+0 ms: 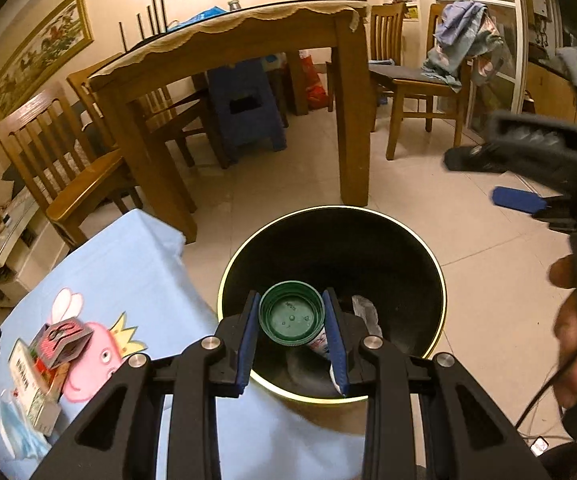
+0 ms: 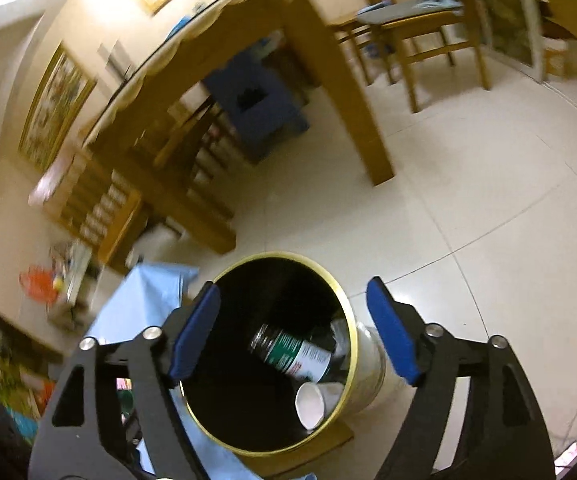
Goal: Collect trash
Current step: 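Carry the green cap and tissues to the bin and release them, then return to the table and grasp the blue face mask with the right tool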
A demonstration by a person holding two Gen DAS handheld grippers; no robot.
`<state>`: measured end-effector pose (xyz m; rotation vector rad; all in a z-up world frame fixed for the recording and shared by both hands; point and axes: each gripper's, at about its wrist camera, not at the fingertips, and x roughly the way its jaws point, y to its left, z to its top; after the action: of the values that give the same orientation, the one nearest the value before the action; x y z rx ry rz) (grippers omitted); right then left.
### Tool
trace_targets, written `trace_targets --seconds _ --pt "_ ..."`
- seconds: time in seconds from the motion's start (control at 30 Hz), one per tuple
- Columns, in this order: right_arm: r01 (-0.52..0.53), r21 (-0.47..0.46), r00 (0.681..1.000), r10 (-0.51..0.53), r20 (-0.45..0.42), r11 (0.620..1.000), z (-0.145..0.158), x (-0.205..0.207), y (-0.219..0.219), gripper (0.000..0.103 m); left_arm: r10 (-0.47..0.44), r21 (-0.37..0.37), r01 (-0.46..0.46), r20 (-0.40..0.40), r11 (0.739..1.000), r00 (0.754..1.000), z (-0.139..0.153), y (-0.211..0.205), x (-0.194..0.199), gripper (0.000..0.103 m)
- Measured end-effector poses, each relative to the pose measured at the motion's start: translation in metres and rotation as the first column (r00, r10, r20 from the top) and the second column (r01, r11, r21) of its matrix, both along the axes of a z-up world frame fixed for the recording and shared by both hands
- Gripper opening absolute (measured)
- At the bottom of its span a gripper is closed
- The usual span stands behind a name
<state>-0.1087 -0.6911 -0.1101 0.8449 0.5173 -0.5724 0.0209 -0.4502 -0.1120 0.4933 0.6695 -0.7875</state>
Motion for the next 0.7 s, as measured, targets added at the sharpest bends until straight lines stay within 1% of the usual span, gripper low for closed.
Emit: trace_targets --seconds 0.1,0.2,0.23,0.27,0.3,0.37,0.5,0.7 --pt "0.031 0.019 0.999 -0.032 0.017 0.999 -0.001 -0.013 -0.01 0.078 -0.01 0.015 0.01 0.016 1.0 1.0 -0.005 -0.016 0.001 0.03" --pt "0.033 0.015 0.999 -0.033 0.02 0.999 0.001 -0.018 -0.011 0.078 -0.011 0.027 0.01 0.026 1.0 1.0 -0.009 -0.025 0.003 0.031" --pt "0.03 0.014 0.999 -0.03 0.019 0.999 0.001 -0.019 -0.012 0.078 -0.006 0.029 0.006 0.03 1.0 1.0 -0.009 -0.026 0.003 0.037" --pt "0.027 0.009 0.999 -0.027 0.018 1.0 0.002 -0.019 -0.012 0.078 0.001 0.028 -0.002 0.042 1.0 0.999 -0.009 -0.025 0.002 0.048" --pt "0.022 0.004 1.0 -0.022 0.015 1.0 0.003 -0.018 -0.012 0.079 0.005 0.027 -0.007 0.056 1.0 0.998 -0.009 -0.022 0.0 0.05" --pt "0.016 0.001 1.0 -0.016 0.01 1.0 0.005 -0.015 -0.01 0.079 0.004 0.026 -0.005 0.063 1.0 0.998 -0.007 -0.019 -0.001 0.051" --pt "-0.005 -0.013 1.0 0.005 -0.014 1.0 0.006 -0.002 0.001 0.079 0.014 0.011 -0.014 0.051 1.0 0.999 -0.002 -0.01 0.001 0.051" --pt "-0.033 -0.039 0.998 0.031 -0.049 0.999 0.005 0.014 0.015 0.079 0.033 -0.014 -0.032 0.054 0.999 0.998 0.011 0.012 0.004 0.052"
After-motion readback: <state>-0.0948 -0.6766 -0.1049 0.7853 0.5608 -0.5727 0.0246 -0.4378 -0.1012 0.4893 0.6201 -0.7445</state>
